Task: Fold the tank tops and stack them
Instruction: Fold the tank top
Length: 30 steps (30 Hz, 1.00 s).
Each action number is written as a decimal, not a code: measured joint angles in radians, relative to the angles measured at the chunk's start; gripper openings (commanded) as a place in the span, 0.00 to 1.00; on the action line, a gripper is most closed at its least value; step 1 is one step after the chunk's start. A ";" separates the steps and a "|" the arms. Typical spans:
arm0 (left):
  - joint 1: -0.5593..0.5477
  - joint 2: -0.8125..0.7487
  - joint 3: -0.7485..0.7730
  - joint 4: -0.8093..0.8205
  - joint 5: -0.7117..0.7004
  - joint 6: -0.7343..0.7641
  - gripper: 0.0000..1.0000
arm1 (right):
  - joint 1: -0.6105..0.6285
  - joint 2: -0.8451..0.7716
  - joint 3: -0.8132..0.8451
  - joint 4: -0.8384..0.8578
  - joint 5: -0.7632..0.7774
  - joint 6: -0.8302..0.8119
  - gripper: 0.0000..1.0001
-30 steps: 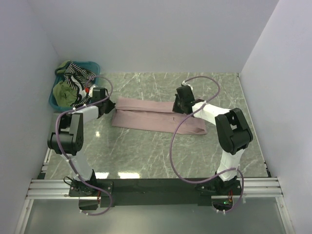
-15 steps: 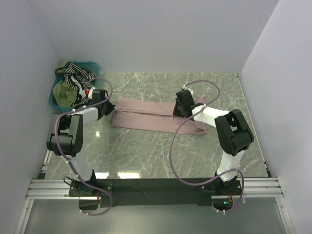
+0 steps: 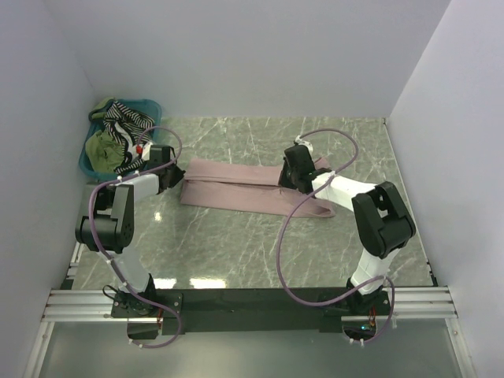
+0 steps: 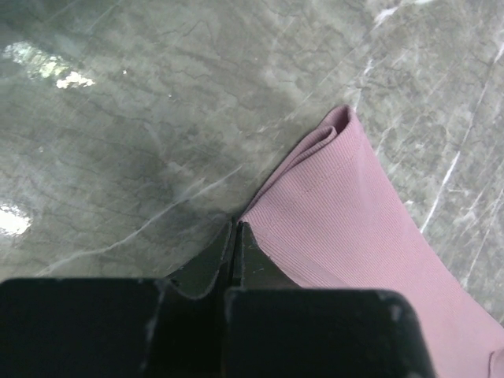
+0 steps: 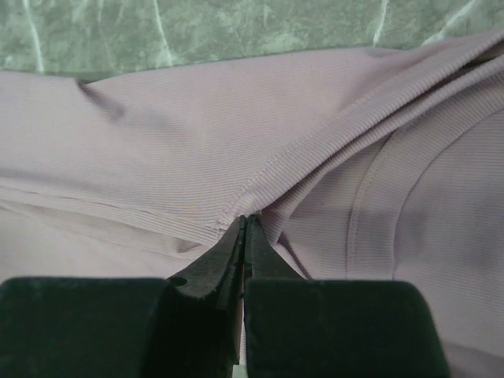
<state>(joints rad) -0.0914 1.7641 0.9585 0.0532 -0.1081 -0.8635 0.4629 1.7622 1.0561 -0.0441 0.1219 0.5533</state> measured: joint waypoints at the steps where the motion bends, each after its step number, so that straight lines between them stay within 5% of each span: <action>1: 0.000 0.000 0.000 -0.003 -0.003 0.000 0.00 | 0.003 -0.005 0.000 0.000 0.003 0.000 0.00; 8: 0.000 0.000 0.000 -0.022 -0.015 -0.014 0.01 | 0.029 -0.007 -0.032 0.008 0.014 0.008 0.00; 12: 0.000 0.000 0.000 -0.022 -0.013 -0.014 0.01 | 0.030 -0.006 -0.038 0.008 0.017 0.012 0.21; 16: 0.000 0.000 0.006 -0.023 -0.010 -0.014 0.04 | 0.029 -0.006 -0.037 0.002 0.029 0.014 0.30; 30: 0.000 0.000 0.041 -0.035 0.005 -0.014 0.13 | -0.028 -0.037 -0.029 -0.024 0.042 0.011 0.31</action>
<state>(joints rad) -0.0910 1.7641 0.9993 0.0181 -0.1028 -0.8776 0.4347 1.7248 1.0271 -0.0685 0.1642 0.5640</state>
